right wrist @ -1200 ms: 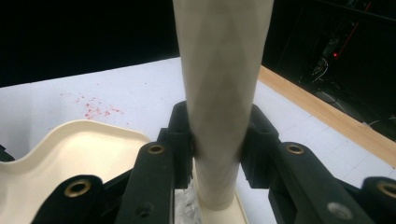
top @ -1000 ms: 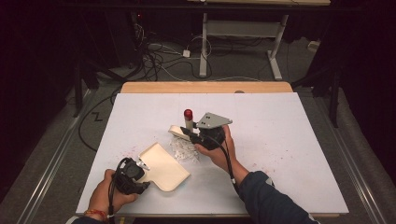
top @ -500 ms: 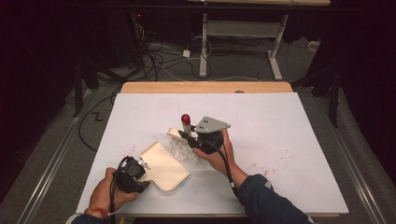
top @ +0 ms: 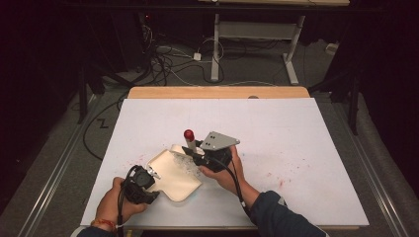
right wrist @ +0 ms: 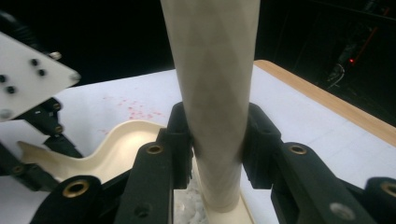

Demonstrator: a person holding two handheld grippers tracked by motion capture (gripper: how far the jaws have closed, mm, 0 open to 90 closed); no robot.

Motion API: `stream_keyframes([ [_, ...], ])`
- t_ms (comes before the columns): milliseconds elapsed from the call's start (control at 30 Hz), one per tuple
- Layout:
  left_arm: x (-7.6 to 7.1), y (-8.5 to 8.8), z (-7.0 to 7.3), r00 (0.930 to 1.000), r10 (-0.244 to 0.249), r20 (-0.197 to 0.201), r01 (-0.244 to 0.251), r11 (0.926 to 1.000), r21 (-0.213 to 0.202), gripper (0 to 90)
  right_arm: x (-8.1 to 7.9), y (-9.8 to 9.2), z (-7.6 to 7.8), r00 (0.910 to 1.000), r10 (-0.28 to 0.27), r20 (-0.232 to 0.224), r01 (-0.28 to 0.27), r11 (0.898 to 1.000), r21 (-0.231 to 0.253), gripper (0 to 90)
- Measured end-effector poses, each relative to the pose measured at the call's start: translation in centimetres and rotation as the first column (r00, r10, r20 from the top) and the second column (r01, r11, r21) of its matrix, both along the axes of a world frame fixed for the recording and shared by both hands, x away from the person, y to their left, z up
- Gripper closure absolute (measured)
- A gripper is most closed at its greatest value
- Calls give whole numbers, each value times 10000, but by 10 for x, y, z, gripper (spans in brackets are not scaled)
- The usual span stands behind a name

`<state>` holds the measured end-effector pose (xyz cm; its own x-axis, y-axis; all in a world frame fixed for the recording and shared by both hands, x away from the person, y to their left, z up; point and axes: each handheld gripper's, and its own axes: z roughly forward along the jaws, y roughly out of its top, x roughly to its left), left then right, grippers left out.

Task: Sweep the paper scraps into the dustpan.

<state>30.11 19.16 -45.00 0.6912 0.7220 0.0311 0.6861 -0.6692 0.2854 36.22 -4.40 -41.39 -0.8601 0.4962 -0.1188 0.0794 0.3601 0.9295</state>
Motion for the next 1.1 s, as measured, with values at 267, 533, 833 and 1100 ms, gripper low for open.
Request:
stream_keyframes([
  [267,1,-1,0,10000,8,-5,-8,10000,-9,633,-18,14,2,9974,715,34,-715,9974,21,697],
  [533,0,-1,-1,10000,2,27,-2,10000,-73,633,-21,19,12,9943,1050,184,-1054,9942,227,713],
  [833,0,-1,-2,10000,27,40,-27,9999,-141,633,-6,-8,41,9986,411,326,-447,9920,1179,713],
  [1100,0,0,-2,10000,31,72,-30,9998,-192,633,-12,-48,52,9998,177,125,-189,9937,1101,712],
])
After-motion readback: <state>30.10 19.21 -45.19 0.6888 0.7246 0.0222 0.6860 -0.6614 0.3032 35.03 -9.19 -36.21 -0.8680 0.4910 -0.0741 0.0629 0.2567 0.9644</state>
